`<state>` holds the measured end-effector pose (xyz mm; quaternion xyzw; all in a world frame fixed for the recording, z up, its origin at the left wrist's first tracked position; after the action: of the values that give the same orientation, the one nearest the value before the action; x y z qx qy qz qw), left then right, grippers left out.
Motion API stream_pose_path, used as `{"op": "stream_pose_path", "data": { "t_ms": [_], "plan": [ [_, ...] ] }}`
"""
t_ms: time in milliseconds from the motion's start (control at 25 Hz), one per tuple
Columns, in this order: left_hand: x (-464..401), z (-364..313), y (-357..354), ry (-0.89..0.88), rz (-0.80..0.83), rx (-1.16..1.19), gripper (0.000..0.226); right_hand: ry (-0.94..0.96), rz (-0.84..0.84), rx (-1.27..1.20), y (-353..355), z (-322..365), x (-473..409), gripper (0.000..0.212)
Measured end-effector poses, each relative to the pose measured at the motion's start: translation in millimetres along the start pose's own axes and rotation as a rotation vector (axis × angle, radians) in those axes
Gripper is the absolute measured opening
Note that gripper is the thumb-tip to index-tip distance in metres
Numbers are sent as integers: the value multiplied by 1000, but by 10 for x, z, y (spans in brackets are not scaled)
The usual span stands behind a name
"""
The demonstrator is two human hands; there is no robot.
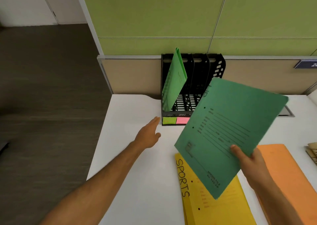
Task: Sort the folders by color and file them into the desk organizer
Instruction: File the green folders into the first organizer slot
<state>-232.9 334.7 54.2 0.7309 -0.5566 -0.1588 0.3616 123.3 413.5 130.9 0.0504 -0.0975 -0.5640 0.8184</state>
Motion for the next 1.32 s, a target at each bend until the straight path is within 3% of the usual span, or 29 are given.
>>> {"op": "stream_pose_path", "data": {
  "t_ms": [120,320,640,800,1080,1320],
  "plan": [
    [-409,-152,-40,-55,80,-250,84,71,-104,55,41,304,-220,26],
    [-716,-74,-265,48,204,-465,87,207,-262,113,-96,735,-585,14],
    [-907,-89,-303,11,95,-647,74,339,-253,193,-835,1085,-1336,28],
    [-1017,-120,-242,7,128,-675,70,435,-242,242,-1279,1123,-1612,33],
    [-1001,-133,-237,-7,69,-612,69,498,-182,368,-1884,1096,-2052,24],
    [-1036,-121,-211,-43,88,-645,69,392,-244,354,-2245,897,-2366,29]
  ]
}}
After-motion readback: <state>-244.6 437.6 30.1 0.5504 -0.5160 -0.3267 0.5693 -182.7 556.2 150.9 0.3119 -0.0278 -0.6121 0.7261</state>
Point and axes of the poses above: each hand's wrist, its own x-axis away from the middle knuckle, its own y-axis out of the back of the hand, z = x × y, the point moved 6 cm from there along -x, towards the middle knuckle, and after that the axes turned 6 degrees about x, right-handed, at the moved point
